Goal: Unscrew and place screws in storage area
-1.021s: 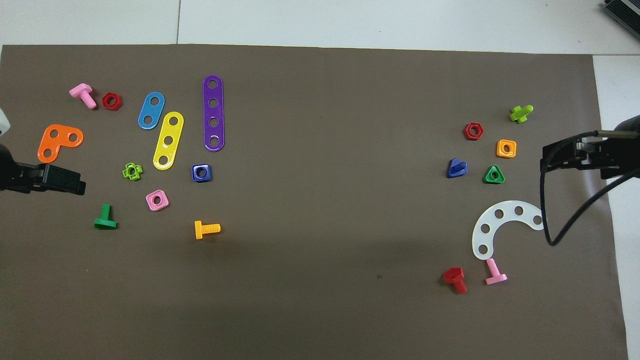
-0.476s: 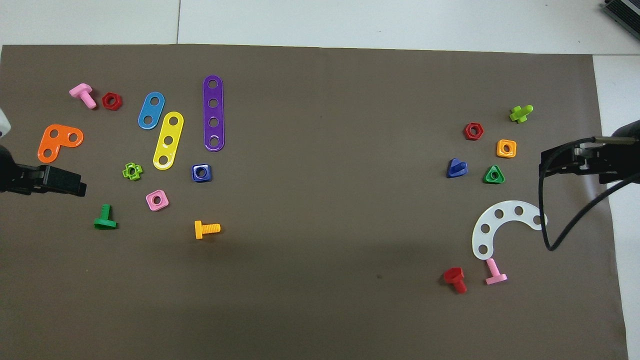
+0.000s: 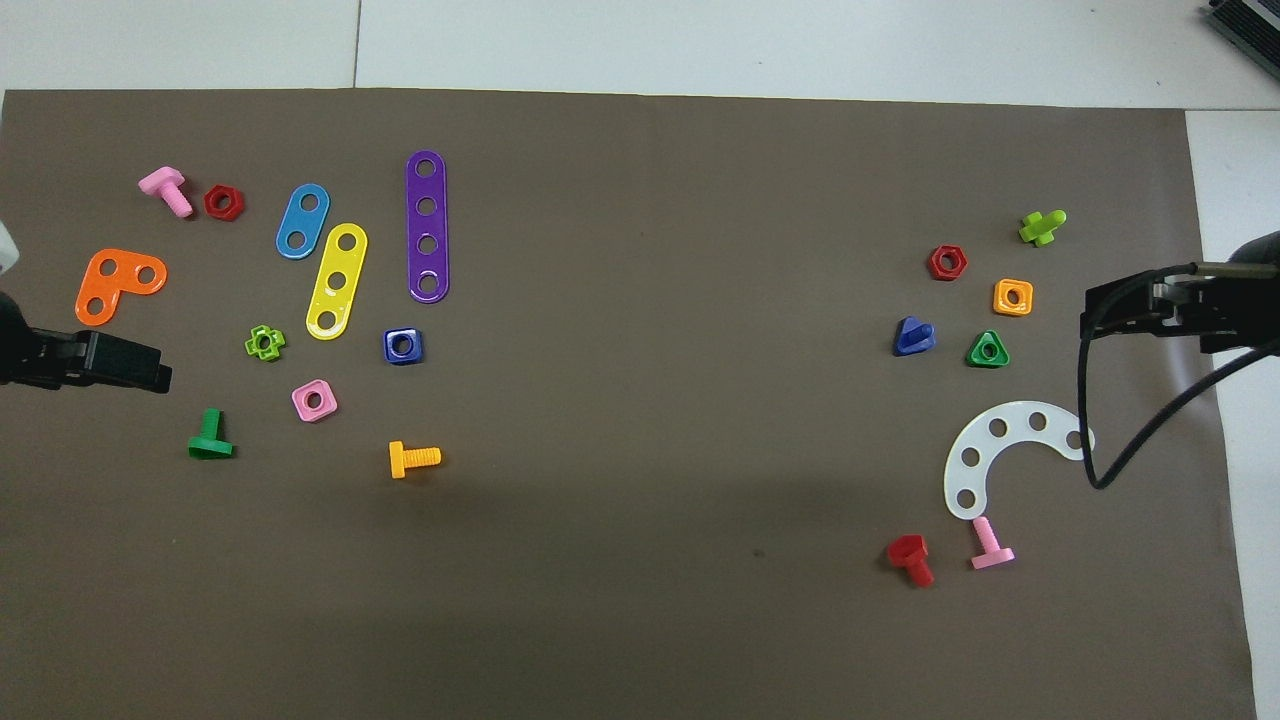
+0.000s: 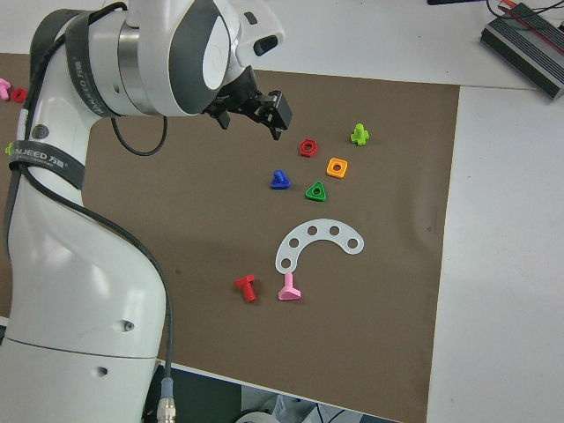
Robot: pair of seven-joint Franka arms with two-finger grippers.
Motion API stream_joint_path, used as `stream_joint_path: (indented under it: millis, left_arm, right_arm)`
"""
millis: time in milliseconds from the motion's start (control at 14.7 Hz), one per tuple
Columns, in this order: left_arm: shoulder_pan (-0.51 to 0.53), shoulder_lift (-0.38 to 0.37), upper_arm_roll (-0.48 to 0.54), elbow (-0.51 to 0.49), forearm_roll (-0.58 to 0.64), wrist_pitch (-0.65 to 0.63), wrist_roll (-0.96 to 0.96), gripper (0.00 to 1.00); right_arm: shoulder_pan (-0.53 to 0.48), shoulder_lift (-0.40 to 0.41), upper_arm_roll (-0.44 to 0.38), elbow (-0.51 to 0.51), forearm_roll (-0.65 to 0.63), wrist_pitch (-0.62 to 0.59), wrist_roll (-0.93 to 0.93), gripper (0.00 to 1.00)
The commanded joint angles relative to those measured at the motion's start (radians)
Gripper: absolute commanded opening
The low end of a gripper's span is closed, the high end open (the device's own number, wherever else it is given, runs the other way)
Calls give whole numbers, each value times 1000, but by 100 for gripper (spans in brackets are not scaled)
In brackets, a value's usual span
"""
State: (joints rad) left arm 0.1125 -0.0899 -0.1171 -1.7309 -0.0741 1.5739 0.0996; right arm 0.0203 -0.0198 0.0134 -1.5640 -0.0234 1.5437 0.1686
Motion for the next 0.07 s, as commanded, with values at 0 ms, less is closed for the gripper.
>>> stream_joint_path:
  millis: [0]
  left_arm:
    - [10, -28, -1, -33, -16, 15, 2, 100]
  right_arm:
    - [-8, -17, 4, -22, 11, 18, -15, 100]
